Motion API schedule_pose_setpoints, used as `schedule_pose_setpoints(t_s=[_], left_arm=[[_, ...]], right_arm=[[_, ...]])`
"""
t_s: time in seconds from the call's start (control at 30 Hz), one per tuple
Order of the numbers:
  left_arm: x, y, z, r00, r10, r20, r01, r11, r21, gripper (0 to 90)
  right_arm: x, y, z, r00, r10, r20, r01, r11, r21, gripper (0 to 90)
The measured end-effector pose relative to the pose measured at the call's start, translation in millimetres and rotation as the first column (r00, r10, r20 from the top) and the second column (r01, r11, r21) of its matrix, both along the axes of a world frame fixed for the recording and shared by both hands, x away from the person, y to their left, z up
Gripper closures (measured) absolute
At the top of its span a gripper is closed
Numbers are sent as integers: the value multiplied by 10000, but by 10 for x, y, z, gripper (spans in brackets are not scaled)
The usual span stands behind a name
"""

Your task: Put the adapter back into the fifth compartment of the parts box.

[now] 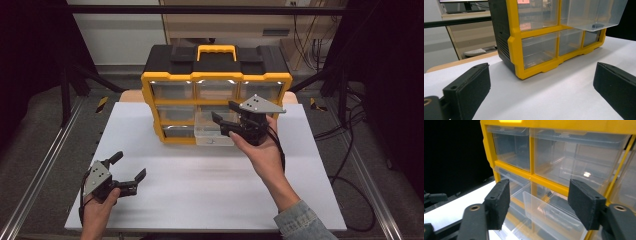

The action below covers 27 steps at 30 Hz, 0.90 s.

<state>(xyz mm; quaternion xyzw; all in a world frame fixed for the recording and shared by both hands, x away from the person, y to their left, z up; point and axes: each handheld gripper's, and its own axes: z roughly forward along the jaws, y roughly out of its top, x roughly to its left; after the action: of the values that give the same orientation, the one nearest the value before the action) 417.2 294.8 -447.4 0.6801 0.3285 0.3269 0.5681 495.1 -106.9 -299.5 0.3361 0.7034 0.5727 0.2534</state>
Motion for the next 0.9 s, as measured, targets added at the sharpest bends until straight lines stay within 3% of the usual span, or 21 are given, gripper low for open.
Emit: schedule_pose_setpoints(t_s=[0.4, 0.67, 0.9], left_arm=[[0, -1, -1, 10000, 2, -3, -2, 10000, 7, 10], [1, 0, 0, 10000, 1, -2, -1, 10000, 5, 10], [0, 1, 0, 10000, 8, 2, -8, 10000, -4, 10]], right_arm=[[-21, -10, 8, 9977, -560, 378, 552, 9982, 216, 98], [-35, -20, 2, 9963, -580, 635, 556, 9977, 394, 63], [-45, -41, 1, 9966, -559, 602, 524, 9970, 575, 50]])
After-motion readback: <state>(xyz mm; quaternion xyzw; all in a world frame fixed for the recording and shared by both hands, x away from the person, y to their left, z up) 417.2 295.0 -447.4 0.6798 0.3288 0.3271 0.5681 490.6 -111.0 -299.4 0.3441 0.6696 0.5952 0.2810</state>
